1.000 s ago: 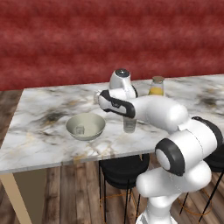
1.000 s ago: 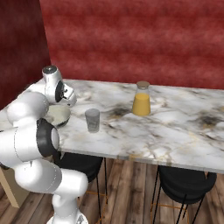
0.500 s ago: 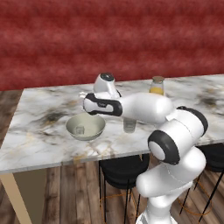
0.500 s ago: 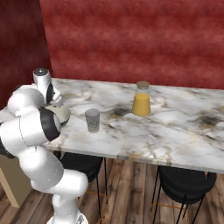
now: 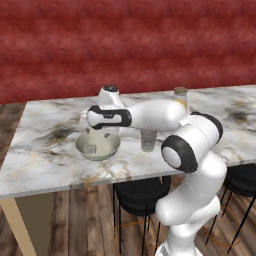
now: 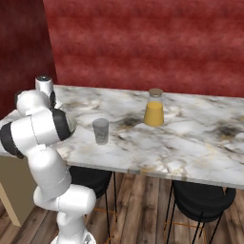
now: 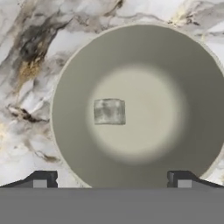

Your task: There are two ice cubes in the ice bowl. Place both ice cubes in the glass cup.

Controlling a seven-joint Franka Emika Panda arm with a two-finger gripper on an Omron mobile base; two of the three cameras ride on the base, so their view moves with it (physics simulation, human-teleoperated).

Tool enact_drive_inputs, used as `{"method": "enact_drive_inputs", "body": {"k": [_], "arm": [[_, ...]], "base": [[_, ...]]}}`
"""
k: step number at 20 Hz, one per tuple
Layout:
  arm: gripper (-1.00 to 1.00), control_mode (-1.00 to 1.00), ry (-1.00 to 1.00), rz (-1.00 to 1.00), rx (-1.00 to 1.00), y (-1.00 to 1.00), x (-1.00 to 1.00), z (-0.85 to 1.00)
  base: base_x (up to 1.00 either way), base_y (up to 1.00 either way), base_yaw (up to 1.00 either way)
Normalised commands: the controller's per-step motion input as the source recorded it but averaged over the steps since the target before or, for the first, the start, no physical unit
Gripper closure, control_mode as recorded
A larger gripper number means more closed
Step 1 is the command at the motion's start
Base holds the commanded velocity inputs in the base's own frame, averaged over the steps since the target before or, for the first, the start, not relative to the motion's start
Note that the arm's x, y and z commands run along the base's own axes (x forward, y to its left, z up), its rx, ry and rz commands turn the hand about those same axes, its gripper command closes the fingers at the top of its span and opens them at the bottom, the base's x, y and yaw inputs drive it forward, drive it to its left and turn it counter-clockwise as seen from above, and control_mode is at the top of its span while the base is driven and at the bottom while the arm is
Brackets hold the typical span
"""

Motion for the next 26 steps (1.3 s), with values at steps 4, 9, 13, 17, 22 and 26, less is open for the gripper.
{"method": "enact_drive_inputs", "body": {"k": [4,9,13,17,22,26], "arm": [[-1.00,-1.00,0.08,0.04,0.00,0.15,0.00,-0.43],[-1.00,-1.00,0.00,0.01,0.00,0.02,0.00,-0.48],[-1.00,-1.00,-0.03,0.00,0.00,0.00,0.00,-0.41],[-1.00,-1.00,-0.11,0.00,0.00,0.02,0.03,-0.32],[-1.00,-1.00,-0.09,0.00,-0.01,0.12,0.15,-0.16],[-1.00,-1.00,-0.04,0.00,0.00,0.11,0.15,-0.06]], "base": [[0.00,0.00,0.00],[0.00,0.00,0.00],[0.00,0.00,0.00],[0.00,0.00,0.00],[0.00,0.00,0.00],[0.00,0.00,0.00]]}}
